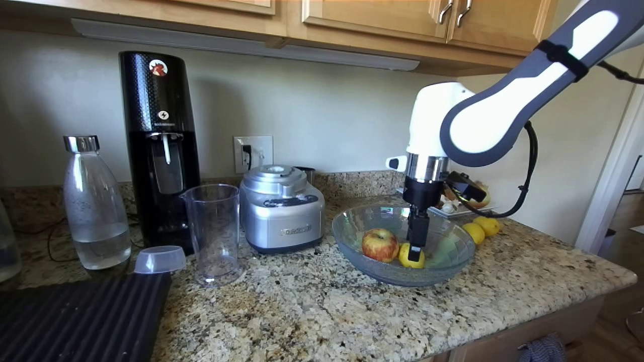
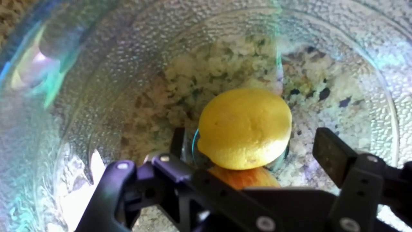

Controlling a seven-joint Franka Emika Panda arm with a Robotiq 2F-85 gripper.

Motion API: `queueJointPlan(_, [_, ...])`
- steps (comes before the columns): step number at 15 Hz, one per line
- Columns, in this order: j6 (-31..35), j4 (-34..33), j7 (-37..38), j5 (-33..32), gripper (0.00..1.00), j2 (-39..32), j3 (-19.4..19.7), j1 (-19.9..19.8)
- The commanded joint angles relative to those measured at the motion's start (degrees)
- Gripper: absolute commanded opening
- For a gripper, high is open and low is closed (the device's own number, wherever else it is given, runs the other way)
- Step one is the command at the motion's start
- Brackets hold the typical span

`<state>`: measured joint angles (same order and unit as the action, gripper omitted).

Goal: Take the lemons and apple out of the glass bowl and place them on the countertop

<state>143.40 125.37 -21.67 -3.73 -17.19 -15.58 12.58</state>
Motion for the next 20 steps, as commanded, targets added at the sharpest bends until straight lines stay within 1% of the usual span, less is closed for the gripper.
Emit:
queueJointPlan(1, [1.9, 1.6, -1.5, 0.0, 1.0, 0.0, -0.5, -0.9])
queueJointPlan(2, [2.1, 1.7, -1.7, 0.3, 0.96, -0.1, -0.7, -0.9])
queueJointPlan(3, [2.3, 1.7, -2.5, 0.9, 0.82, -0.3, -1.1, -1.2])
queueJointPlan(4, [2.5, 1.7, -3.0, 1.2, 0.81, -0.4, -1.3, -1.3])
queueJointPlan(5, [2.6, 1.7, -3.2, 1.3, 0.69, -0.6, -1.4, -1.2])
queueJointPlan(9, [3.4, 1.7, -4.2, 1.9, 0.44, -0.7, -1.7, -1.6])
queueJointPlan(12, [2.3, 1.9, -2.9, 1.3, 0.39, 0.6, -1.3, -1.4])
queueJointPlan(14, [0.4, 1.9, -2.5, 2.2, 0.39, 2.6, -1.5, -1.7])
queueJointPlan(18, [-4.8, 1.9, -1.5, 6.9, 0.39, 8.7, -1.7, -2.7])
queueJointPlan(20, [-6.6, 2.1, 0.2, 8.3, 0.39, 12.6, -0.7, -2.6])
